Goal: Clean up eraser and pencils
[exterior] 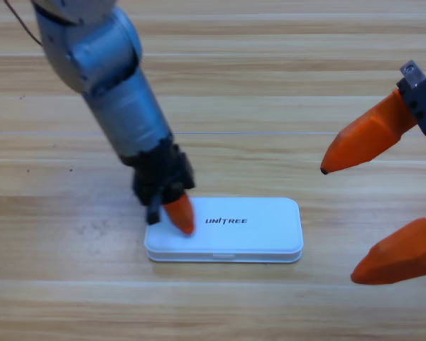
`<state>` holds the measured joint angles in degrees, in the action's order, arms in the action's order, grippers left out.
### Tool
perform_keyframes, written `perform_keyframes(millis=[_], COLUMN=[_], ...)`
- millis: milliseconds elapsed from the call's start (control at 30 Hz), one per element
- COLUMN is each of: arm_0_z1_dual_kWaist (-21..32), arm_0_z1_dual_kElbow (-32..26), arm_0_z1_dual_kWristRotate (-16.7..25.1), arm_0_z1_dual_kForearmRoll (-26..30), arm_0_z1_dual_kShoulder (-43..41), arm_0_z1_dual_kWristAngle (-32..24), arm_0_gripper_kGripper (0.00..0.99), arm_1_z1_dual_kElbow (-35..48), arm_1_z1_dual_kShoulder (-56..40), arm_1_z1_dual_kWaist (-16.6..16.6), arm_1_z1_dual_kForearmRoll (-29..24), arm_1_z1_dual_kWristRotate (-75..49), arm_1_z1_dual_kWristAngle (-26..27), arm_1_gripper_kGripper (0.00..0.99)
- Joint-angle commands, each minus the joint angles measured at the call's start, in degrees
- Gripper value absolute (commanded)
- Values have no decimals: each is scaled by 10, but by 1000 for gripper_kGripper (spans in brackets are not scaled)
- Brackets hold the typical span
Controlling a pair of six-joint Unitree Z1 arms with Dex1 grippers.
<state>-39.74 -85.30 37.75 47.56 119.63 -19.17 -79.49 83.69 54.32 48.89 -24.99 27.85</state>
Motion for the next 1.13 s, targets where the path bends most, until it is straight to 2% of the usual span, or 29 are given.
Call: perform_keyframes(millis=[33, 133, 333, 567, 700, 800, 833, 867, 900, 933, 1133], arm_0_z1_dual_kWaist=[-50, -77, -119, -137, -143, -147, -149, -149, -149, -149, -149], arm_0_z1_dual_kElbow=[-39, -68, -56, -35, -30, -30, -30, -29, -27, -26, -28], arm_0_z1_dual_kWristRotate=[-27, -41, -48, -78, -110, -113, -112, -115, -115, -115, -111], arm_0_z1_dual_kForearmRoll=[88, 120, 134, 134, 134, 134, 134, 134, 134, 134, 133], arm_0_z1_dual_kShoulder=[-140, -198, -266, -279, -281, -281, -281, -282, -284, -285, -288], arm_0_z1_dual_kWristAngle=[10, 13, 5, -15, -29, -27, -20, -13, -12, -10, -2], arm_0_gripper_kGripper=[0, 0, 0, 0, 0, 23, 339, 721, 954, 989, 990], arm_1_z1_dual_kElbow=[19, 19, 19, 20, 20, 20, 21, 21, 21, 21, 21], arm_1_z1_dual_kShoulder=[10, 10, 10, 10, 11, 11, 11, 11, 12, 12, 14], arm_1_z1_dual_kWaist=[6, 6, 6, 6, 6, 6, 6, 6, 6, 6, 6], arm_1_z1_dual_kForearmRoll=[-24, -24, -24, -24, -27, -27, -27, -27, -27, -28, -28], arm_1_z1_dual_kWristRotate=[4, 4, 6, 6, 8, 9, 9, 9, 9, 9, 9], arm_1_z1_dual_kWristAngle=[12, 12, 12, 12, 12, 12, 12, 12, 12, 12, 12], arm_1_gripper_kGripper=[989, 989, 989, 989, 989, 989, 989, 989, 989, 989, 989])
